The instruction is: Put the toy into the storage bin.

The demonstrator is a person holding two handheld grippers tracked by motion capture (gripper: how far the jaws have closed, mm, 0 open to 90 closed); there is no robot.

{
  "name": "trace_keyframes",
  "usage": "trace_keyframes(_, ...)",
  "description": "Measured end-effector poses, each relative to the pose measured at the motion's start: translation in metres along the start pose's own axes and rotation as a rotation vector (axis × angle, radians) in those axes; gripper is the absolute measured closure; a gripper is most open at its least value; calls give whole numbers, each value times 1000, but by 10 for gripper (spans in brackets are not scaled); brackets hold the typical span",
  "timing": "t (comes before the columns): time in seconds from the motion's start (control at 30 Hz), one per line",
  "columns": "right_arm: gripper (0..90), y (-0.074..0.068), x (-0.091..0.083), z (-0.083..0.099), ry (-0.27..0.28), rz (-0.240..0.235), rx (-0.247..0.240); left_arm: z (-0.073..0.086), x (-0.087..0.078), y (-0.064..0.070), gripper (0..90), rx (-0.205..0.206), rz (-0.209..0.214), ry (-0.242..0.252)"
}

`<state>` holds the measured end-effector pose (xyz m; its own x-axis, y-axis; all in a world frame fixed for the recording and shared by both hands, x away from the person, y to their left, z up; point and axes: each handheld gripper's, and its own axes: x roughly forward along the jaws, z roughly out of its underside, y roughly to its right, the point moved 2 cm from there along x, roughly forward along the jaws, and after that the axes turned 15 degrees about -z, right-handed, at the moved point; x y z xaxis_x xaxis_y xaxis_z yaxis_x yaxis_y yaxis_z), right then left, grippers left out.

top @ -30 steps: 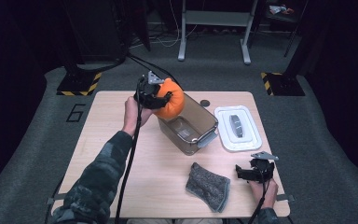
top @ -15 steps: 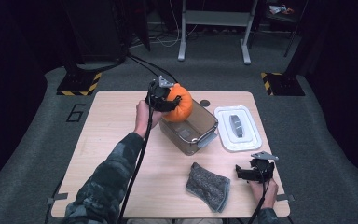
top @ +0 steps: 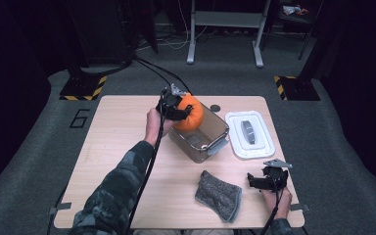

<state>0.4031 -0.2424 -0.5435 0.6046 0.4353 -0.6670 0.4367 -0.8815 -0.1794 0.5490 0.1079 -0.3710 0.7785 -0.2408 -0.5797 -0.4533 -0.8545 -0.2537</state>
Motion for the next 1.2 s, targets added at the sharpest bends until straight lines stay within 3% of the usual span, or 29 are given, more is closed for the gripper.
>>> trace_keyframes(0.67, 21, -1, 0, 0, 4, -2, 5, 12, 25, 7, 499, 8, -1, -88)
trace_keyframes(0.93, 22, -1, 0, 0, 4, -3, 4, 15, 36, 9, 442, 18, 2, -144)
trace_keyframes(1.2, 23, -1, 0, 0, 4, -3, 3, 19, 45, 10, 317, 43, -20, -205)
